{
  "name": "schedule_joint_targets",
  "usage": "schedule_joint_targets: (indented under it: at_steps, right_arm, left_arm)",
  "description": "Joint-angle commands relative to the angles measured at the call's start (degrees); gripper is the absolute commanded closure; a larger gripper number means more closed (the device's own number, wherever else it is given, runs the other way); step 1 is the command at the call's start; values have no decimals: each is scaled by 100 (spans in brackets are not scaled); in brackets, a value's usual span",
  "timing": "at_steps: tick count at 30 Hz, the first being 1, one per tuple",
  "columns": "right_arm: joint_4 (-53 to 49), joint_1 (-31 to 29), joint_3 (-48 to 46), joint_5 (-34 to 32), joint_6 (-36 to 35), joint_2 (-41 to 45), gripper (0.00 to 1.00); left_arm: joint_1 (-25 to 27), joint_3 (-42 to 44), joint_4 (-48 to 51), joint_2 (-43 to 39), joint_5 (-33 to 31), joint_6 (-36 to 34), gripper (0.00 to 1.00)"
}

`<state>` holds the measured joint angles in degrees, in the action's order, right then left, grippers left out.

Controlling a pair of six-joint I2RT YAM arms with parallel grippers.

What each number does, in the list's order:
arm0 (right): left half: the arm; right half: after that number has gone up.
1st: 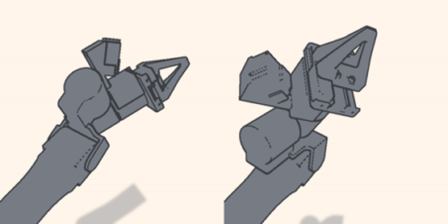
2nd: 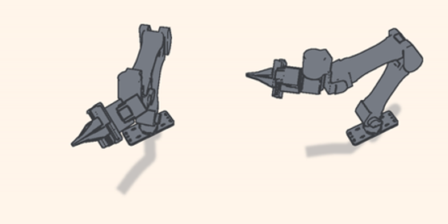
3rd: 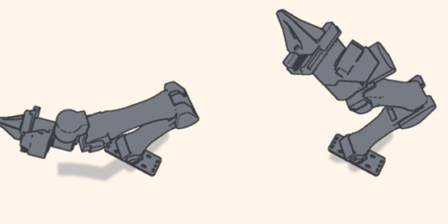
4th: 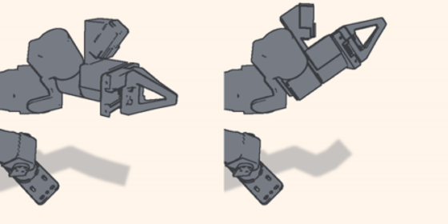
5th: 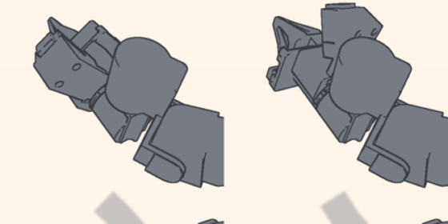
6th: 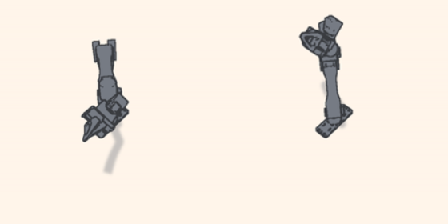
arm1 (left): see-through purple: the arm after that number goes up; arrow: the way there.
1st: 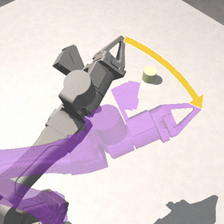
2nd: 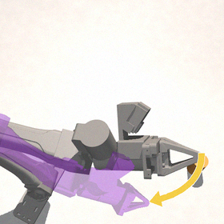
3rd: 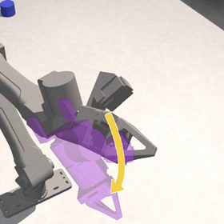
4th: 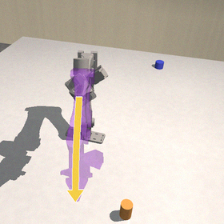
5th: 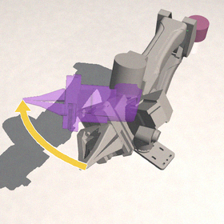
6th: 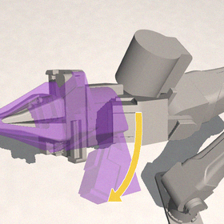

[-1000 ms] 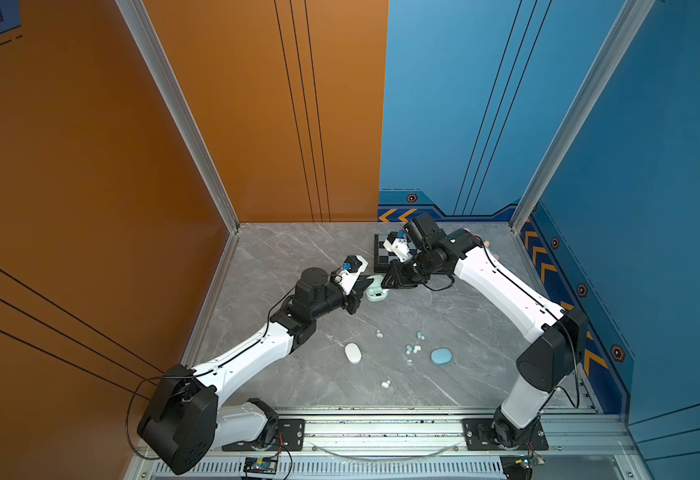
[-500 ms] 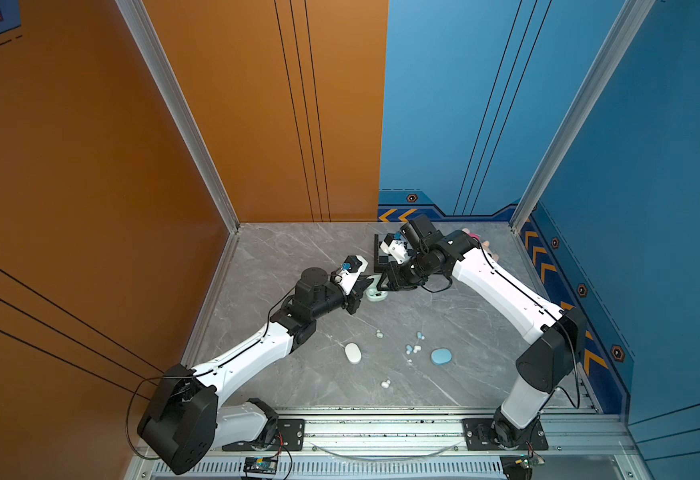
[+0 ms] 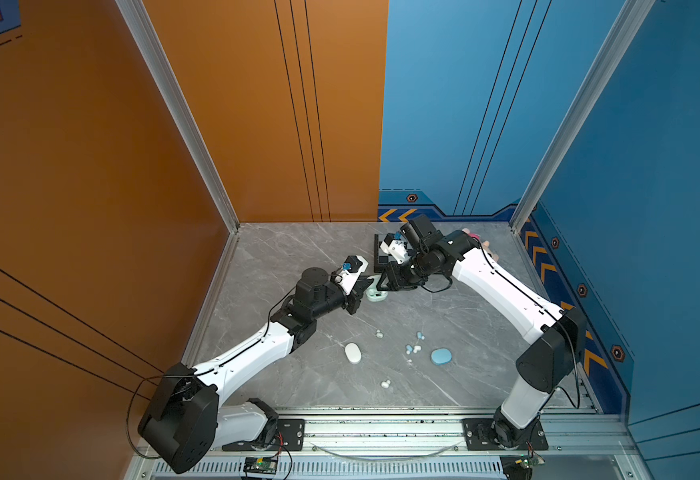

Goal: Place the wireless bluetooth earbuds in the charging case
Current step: 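Lower the earbud into a slot of the open case with the right gripper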

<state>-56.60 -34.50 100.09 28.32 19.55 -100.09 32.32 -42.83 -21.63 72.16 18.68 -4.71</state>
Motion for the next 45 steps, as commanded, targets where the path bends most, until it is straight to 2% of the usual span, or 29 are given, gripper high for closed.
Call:
schedule_joint_targets:
  at_steps: [1, 28, 45]
  right_arm:
    - [-88, -10, 134, -55, 93, 107, 62]
    - [-88, -17, 176, -82, 141, 229, 64]
    - [-88, -118, 58, -315, -39, 172, 72]
  left_arm:
    - [58, -113, -107, 42, 148, 14, 100]
    - [64, -129, -109, 44, 163, 19, 100]
    - [64, -217, -100, -35, 205, 55, 100]
